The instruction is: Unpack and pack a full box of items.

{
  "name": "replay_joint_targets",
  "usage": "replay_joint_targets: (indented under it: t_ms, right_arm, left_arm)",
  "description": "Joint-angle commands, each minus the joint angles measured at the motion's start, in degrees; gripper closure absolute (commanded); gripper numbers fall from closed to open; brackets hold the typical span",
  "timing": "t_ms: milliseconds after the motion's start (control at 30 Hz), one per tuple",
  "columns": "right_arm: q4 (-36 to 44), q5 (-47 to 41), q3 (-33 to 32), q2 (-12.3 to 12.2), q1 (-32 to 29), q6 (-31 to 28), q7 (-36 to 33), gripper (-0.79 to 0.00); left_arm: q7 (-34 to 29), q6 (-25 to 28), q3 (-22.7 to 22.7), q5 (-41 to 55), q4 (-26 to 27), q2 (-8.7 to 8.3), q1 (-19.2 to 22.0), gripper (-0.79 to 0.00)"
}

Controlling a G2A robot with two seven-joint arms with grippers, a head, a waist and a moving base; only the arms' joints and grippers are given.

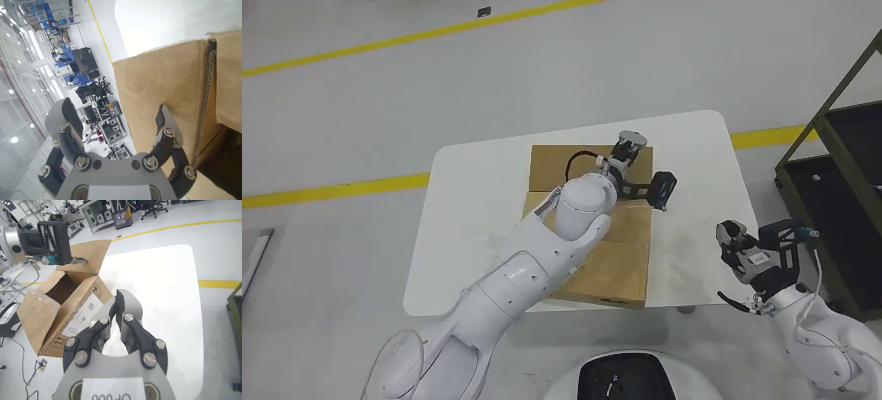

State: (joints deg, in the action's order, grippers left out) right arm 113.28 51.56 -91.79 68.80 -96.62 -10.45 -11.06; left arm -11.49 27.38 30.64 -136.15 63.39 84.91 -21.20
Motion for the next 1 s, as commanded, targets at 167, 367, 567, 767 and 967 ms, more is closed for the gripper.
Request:
replay_joint_targets:
  t_ms: [167,367,567,767,967]
  right_arm:
    - [0.16,-10.13,-1.15,0.09,0.01,-5.04,1.24,0.0]
    - [0.37,-16.6,-3.04,-0.46,0.82,-13.69,-3.11,0.0]
    - [0.22,-15.94,-2.92,-1.34,2.7,-21.35,-11.27,0.0]
    - [-0.64,-13.71,-0.3,-2.18,5.73,-27.82,-19.29,0.0]
    - [-0.99,-13.16,0.7,-2.3,6.73,-28.09,-20.39,-0.785]
  left_arm:
    - [-1.08,0.27,5.46,5.84,4.92,-0.21,-2.32,-0.785]
    - [-2.67,4.44,14.3,8.23,16.99,-3.11,-9.52,-0.785]
    - [-5.09,12.29,25.79,12.0,34.44,-6.5,-22.43,-0.785]
    - [-5.63,19.44,36.7,17.5,46.49,-8.86,-34.61,-0.785]
    - [-3.82,21.35,42.82,21.06,53.8,-10.16,-43.76,-0.785]
